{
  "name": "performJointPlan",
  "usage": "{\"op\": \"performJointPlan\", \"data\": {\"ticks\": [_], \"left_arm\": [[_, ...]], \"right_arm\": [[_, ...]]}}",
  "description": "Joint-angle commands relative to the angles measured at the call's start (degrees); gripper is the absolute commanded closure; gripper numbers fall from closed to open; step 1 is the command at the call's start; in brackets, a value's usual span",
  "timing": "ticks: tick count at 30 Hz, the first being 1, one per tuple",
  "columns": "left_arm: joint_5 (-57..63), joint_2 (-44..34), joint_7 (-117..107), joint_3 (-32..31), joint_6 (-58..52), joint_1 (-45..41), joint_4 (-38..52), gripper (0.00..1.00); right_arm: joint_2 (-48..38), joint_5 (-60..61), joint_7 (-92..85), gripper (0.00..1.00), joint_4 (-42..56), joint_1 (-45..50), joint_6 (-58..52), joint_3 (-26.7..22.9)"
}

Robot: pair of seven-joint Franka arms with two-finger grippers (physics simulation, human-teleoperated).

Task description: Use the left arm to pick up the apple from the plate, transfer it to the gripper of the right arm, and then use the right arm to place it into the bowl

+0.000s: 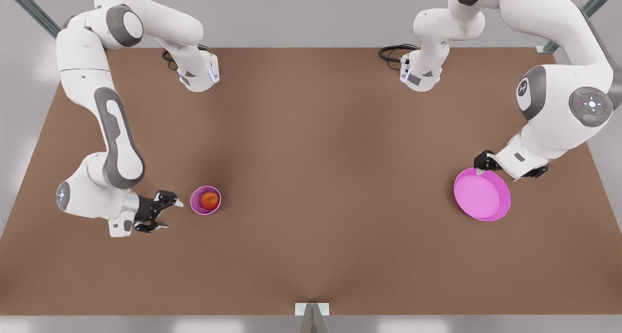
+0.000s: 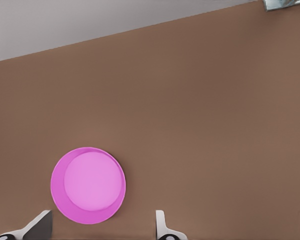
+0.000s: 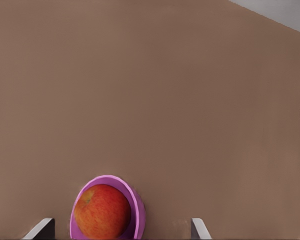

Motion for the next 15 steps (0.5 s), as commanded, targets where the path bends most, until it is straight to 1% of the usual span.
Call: {"op": "performJointPlan", "data": {"ticks": [1,2,3,4,5,6,7,8,9,10,11,12,13,14,15], "left_arm": [[0.1,-0.1,-14.8,0.0,0.0,-0.1,0.0,0.0],[0.2,-0.1,-14.8,0.0,0.0,-0.3,0.0,0.0],[0.2,0.1,-14.8,0.0,0.2,-0.3,0.0,0.0],[0.2,0.4,-14.8,0.0,0.4,-0.2,0.0,0.0],[0.2,0.9,-14.7,0.0,0.6,-0.3,0.3,0.0],[0.2,1.4,-14.7,-0.1,0.6,-0.2,1.0,0.0],[0.2,1.7,-14.6,0.0,0.6,-0.2,1.3,0.0],[0.2,1.7,-14.6,0.0,0.5,-0.2,1.3,0.0],[0.1,1.7,-14.5,-0.1,0.3,-0.1,1.3,0.0],[0.2,1.6,-14.0,0.0,0.3,-0.2,1.3,0.0],[0.2,1.6,-14.0,0.0,0.3,-0.2,1.3,0.0],[0.2,1.6,-14.1,0.0,0.3,-0.2,1.3,0.0],[0.2,1.4,-14.1,-0.1,0.1,-0.2,1.3,0.0],[0.2,1.3,-14.0,-0.2,0.0,-0.3,1.3,0.0],[0.2,1.3,-13.9,-0.3,0.0,-0.3,1.3,0.0]], "right_arm": [[-0.5,-14.7,5.7,0.0,9.8,2.4,-11.8,0.1],[-2.6,-16.4,6.6,0.0,13.0,3.2,-15.6,0.1],[-8.3,-18.7,11.2,0.0,13.2,3.6,-18.8,0.1],[-11.5,-20.8,19.3,0.0,13.2,7.4,-21.3,-1.9],[-16.6,-21.0,23.5,0.0,11.7,14.6,-21.3,-11.2],[-20.2,-20.1,33.1,0.0,8.5,15.2,-21.3,-12.3],[-28.6,-17.4,44.3,0.0,0.5,15.1,-21.4,-14.1],[-32.2,-14.8,48.3,0.0,-2.7,15.1,-21.9,-17.1],[-32.9,-14.5,52.0,0.0,-3.2,15.5,-24.2,-19.7],[-32.4,-14.7,52.5,0.0,-2.9,20.5,-25.1,-23.8],[-31.3,-14.3,51.3,0.0,-2.0,24.4,-26.4,-29.4],[-29.9,-14.6,52.1,0.0,0.8,24.3,-26.8,-29.5],[-28.9,-17.1,52.2,0.0,1.9,23.6,-26.4,-28.5],[-28.3,-17.2,52.5,0.0,1.1,17.4,-24.5,-21.4],[-28.3,-17.2,52.7,0.0,-0.1,18.1,-24.4,-21.4]]}}
